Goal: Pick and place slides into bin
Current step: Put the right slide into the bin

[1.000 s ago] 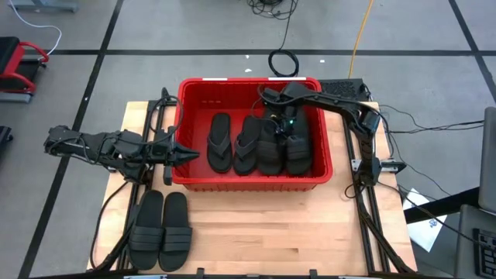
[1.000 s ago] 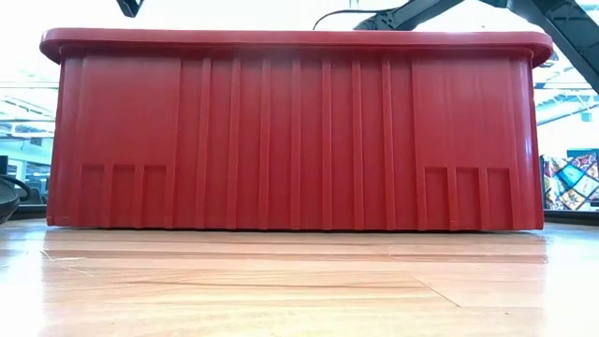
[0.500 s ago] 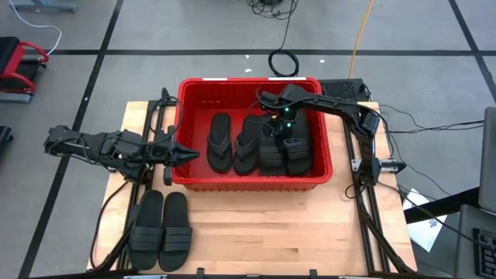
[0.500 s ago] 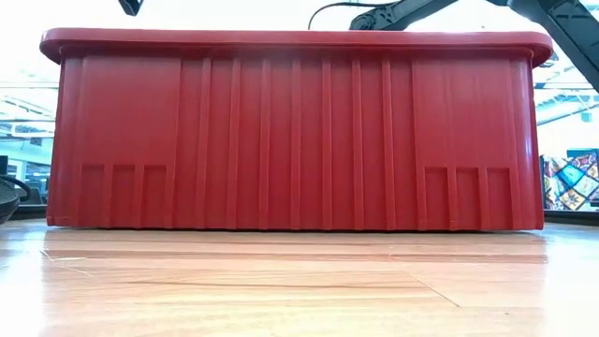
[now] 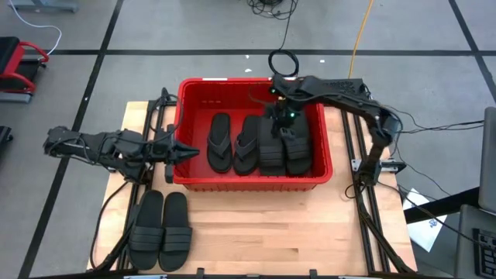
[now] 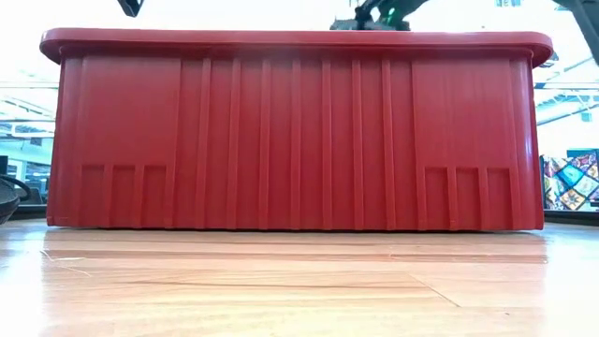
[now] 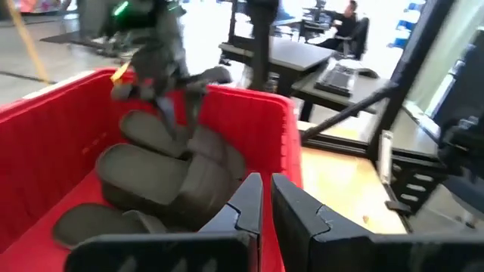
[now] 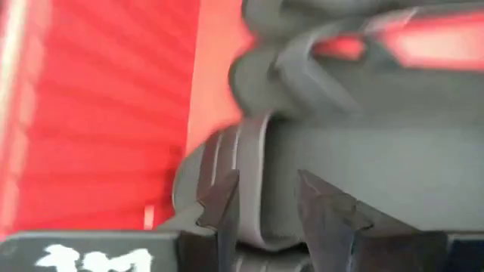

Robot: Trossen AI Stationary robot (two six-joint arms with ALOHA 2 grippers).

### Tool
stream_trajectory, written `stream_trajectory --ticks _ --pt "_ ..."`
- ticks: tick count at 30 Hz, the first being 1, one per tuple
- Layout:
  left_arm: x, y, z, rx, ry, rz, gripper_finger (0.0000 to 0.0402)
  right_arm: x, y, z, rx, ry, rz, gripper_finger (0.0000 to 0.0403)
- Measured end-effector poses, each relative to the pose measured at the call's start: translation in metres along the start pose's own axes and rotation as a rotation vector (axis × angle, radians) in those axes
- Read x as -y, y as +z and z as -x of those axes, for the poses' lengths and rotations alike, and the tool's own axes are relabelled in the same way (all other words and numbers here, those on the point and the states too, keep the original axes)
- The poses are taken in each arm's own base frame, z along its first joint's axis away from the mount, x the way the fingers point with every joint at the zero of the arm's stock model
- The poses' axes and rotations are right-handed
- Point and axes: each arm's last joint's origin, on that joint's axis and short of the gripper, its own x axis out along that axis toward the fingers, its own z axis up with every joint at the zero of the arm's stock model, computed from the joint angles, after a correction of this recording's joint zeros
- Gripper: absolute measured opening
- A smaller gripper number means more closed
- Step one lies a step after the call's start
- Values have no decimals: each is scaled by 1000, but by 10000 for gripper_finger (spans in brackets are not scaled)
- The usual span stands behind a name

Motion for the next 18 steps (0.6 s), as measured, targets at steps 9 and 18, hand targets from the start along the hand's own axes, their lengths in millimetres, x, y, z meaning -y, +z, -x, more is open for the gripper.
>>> stream_trajectory --ticks 9,18 --pt "-25 -3 -11 -68 96 48 26 -87 23 86 616 -161 150 39" --pt "-59 18 -63 -200 39 55 26 -118 -38 67 951 -116 95 2"
